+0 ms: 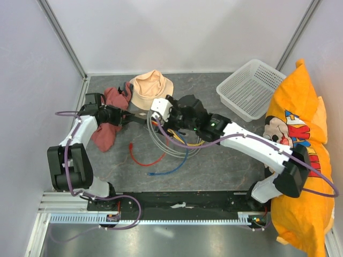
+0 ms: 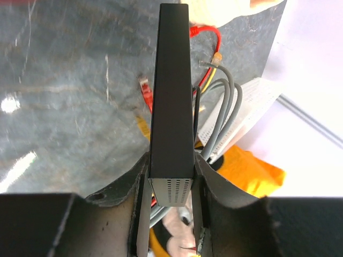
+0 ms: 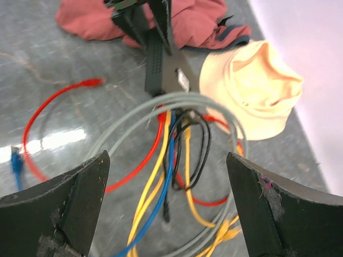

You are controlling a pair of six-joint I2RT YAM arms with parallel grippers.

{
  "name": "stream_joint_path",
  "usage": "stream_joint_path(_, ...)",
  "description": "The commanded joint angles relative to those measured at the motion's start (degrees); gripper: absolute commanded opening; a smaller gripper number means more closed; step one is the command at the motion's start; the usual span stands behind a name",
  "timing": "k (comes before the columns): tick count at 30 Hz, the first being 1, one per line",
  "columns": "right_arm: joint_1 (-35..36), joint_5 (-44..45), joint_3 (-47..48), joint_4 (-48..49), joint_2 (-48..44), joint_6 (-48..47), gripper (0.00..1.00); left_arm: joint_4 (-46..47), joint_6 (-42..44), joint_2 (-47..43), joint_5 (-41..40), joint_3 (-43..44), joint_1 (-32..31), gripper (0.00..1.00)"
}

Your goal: Pull the plug from the switch port

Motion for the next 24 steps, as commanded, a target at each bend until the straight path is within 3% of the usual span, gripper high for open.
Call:
stream_joint_path(1, 3.0, 6.34, 4.27, 6.89, 6.85, -6.81, 0.98, -3.87, -9.37, -4.94, 2.75, 2.54, -0.68, 0.02)
stream_joint_path(10, 4.42, 3.45, 12.98, 3.64, 16.97, -8.67, 0.98, -5.99, -12.01, -8.54, 3.01, 1.57, -0.68, 0.02)
stream_joint_path(24, 4.33, 5.82, 14.65, 4.78, 24.71, -11.12, 0.97, -7.13, -11.22, -8.37, 3.36, 1.92, -1.03, 0.02)
